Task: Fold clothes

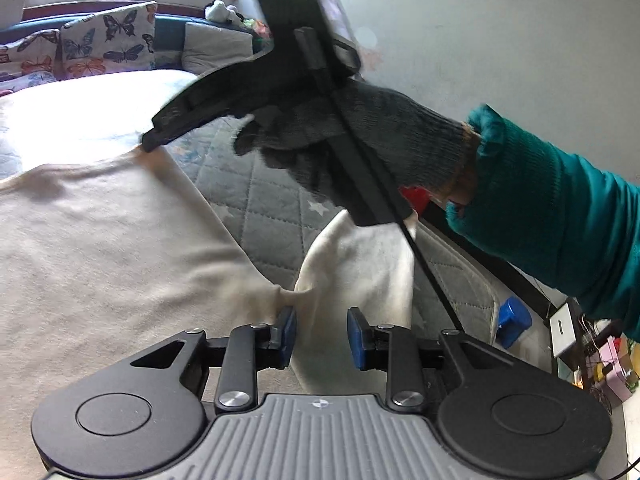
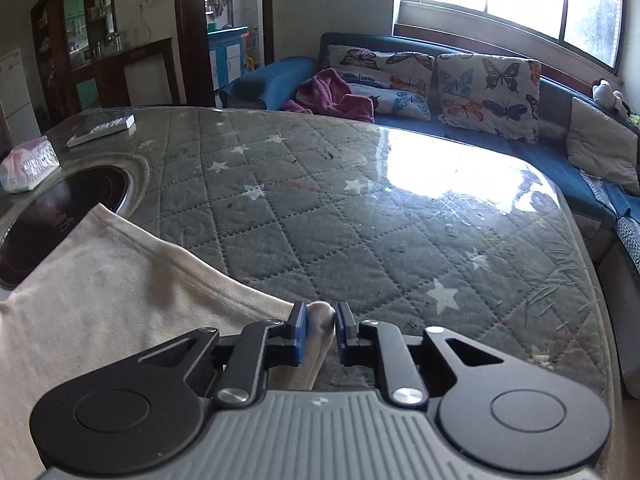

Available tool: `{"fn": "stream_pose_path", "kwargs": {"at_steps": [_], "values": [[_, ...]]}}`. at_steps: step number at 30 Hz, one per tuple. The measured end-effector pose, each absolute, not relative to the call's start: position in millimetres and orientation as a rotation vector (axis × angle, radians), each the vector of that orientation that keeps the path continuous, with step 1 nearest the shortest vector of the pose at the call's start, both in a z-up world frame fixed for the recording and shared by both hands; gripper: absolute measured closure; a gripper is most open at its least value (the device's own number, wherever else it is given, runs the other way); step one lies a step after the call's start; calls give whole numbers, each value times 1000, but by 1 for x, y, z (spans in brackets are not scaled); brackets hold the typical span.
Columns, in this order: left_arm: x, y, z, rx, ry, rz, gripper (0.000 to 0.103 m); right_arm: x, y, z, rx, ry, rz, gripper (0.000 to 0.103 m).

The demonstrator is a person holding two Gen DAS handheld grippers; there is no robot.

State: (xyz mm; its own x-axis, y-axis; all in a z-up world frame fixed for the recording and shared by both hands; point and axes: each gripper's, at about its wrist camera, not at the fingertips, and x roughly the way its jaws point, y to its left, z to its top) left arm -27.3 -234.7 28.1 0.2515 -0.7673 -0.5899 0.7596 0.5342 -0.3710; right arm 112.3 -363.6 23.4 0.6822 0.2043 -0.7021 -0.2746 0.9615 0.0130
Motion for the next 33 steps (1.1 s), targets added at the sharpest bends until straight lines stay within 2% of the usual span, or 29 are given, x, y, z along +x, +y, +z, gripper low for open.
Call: {"fn": "stream_pose_path", "kwargs": {"at_steps": [4, 6, 11, 14, 17, 29, 31, 33], "values": [[-36, -213, 41, -30, 749, -990, 66, 91, -367, 42, -112, 744, 257, 83], [-38, -193, 44, -47, 731, -934, 66, 75, -369, 51, -119, 725, 252, 68], [-41, -138, 47, -93, 697, -769, 66, 23, -375, 65, -123, 699, 250, 62], [-30, -106, 38, -119, 719, -660, 66, -9, -379, 64, -142, 692, 231, 61], [-24, -87, 34, -145, 724, -602, 66, -41, -385, 60, -151, 684, 195, 52], [-7, -19, 24, -243, 719, -415, 66, -112, -423, 19, -51, 764, -12, 51], [-14, -10, 30, -243, 701, -374, 60, -116, -428, 13, -24, 767, -27, 50], [-21, 3, 36, -229, 677, -326, 59, -119, -432, 9, 6, 762, -33, 48]]}}
